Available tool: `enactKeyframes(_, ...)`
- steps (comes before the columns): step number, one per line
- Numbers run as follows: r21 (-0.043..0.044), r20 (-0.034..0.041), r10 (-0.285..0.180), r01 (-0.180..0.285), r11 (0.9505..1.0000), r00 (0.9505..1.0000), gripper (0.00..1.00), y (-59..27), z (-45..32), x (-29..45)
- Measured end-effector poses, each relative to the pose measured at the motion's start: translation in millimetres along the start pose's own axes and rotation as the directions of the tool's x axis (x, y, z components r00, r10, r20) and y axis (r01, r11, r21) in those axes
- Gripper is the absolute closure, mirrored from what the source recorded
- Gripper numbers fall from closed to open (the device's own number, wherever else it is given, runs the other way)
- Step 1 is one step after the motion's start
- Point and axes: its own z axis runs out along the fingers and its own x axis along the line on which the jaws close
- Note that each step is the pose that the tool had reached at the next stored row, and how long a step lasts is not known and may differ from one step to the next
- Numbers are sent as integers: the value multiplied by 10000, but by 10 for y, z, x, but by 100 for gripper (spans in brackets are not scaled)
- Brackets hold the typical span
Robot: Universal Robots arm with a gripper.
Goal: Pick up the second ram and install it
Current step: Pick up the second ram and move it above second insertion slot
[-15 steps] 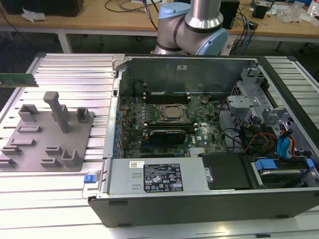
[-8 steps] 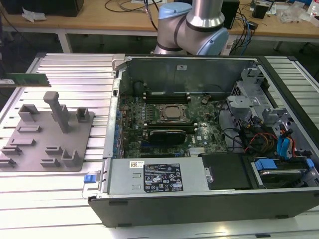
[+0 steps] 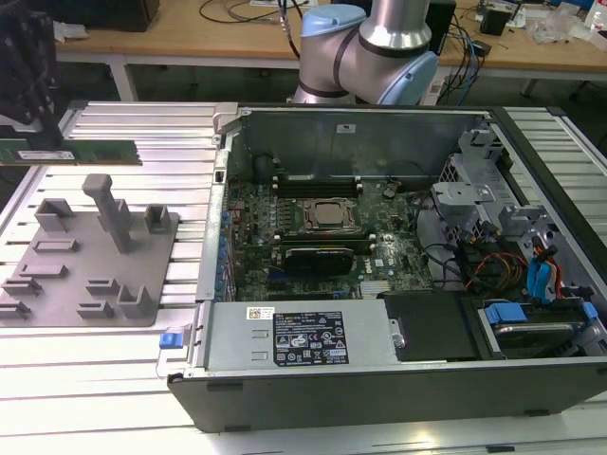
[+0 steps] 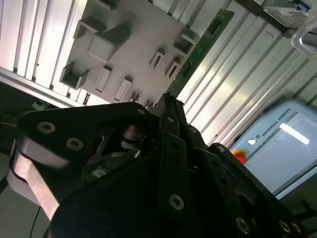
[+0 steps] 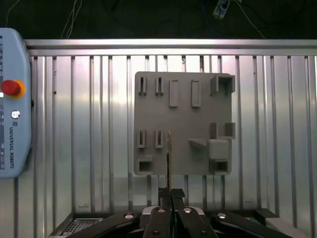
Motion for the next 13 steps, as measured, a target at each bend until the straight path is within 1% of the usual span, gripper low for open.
enactKeyframes(2, -1, 0, 0, 0, 10000, 10000, 91, -170, -8, -2)
enactKeyframes(4, -1, 0, 0, 0, 10000, 10000, 91, -239, -11, -4)
enactKeyframes(5, -1, -1, -1, 1, 10000, 10000, 91, -309, -15, -4)
enactKeyframes(7, -1, 0, -1, 1, 10000, 10000, 91, -421, -20, -6)
enactKeyframes(8, -1, 0, 0, 0, 10000, 10000, 91, -453, -21, -6)
enactKeyframes(9, -1, 0, -1, 1, 10000, 10000, 91, -510, -24, -7)
enactKeyframes(11, -2, 0, 0, 0, 10000, 10000, 91, -696, -32, -10)
enactKeyframes(13, -3, -1, -1, 1, 10000, 10000, 91, -828, -39, -12)
